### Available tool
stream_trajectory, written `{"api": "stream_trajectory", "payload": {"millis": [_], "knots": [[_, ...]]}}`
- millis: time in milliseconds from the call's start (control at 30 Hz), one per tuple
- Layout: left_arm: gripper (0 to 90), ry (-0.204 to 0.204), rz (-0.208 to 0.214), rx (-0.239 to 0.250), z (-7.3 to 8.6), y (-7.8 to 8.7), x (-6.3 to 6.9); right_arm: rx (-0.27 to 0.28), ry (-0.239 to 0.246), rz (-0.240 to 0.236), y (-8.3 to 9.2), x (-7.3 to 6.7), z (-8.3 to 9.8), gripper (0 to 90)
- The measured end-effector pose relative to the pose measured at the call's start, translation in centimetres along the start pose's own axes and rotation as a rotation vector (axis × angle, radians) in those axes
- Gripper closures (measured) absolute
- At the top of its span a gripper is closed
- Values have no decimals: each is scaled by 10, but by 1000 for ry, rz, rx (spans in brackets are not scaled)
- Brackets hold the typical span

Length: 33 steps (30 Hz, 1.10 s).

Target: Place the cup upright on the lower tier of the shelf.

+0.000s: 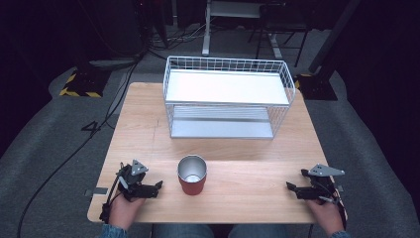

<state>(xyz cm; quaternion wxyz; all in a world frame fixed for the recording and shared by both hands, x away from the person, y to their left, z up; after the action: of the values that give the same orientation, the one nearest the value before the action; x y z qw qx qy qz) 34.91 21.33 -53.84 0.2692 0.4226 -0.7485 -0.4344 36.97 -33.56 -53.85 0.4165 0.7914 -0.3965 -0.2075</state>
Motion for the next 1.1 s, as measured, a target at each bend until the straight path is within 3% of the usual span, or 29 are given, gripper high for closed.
{"api": "stream_trajectory", "payload": {"millis": [300, 400, 533, 600, 867, 1100], "knots": [[53, 14, 18, 73, -3, 17, 4, -1, -3, 0, -1, 1, -1, 149], [53, 18, 30, 133, -1, 32, 10, -1, -4, 1, -1, 1, -1, 149], [54, 19, 48, 176, 2, 42, 15, -1, -4, 1, -1, 1, -1, 149], [54, 1, 47, 210, 4, 50, 21, -1, -3, 1, -1, 1, -1, 150], [54, -24, 59, 272, 8, 64, 34, -1, -3, 2, -1, 1, -1, 151], [55, -46, 92, 353, 10, 78, 52, -1, -2, 2, -1, 1, -1, 151]]}}
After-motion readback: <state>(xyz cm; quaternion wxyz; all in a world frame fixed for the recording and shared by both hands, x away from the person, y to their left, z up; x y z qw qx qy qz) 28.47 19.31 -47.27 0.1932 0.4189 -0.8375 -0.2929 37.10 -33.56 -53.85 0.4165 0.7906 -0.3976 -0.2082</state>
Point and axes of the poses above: each handheld gripper's, and its own axes: y roughly backward along the jaws, z roughly out of its underside, x roughly to its right, the point moved 5 cm from there along -y, roughly forward along the jaws, and after that the axes turned 13 degrees about -x, right-handed, at the moved point
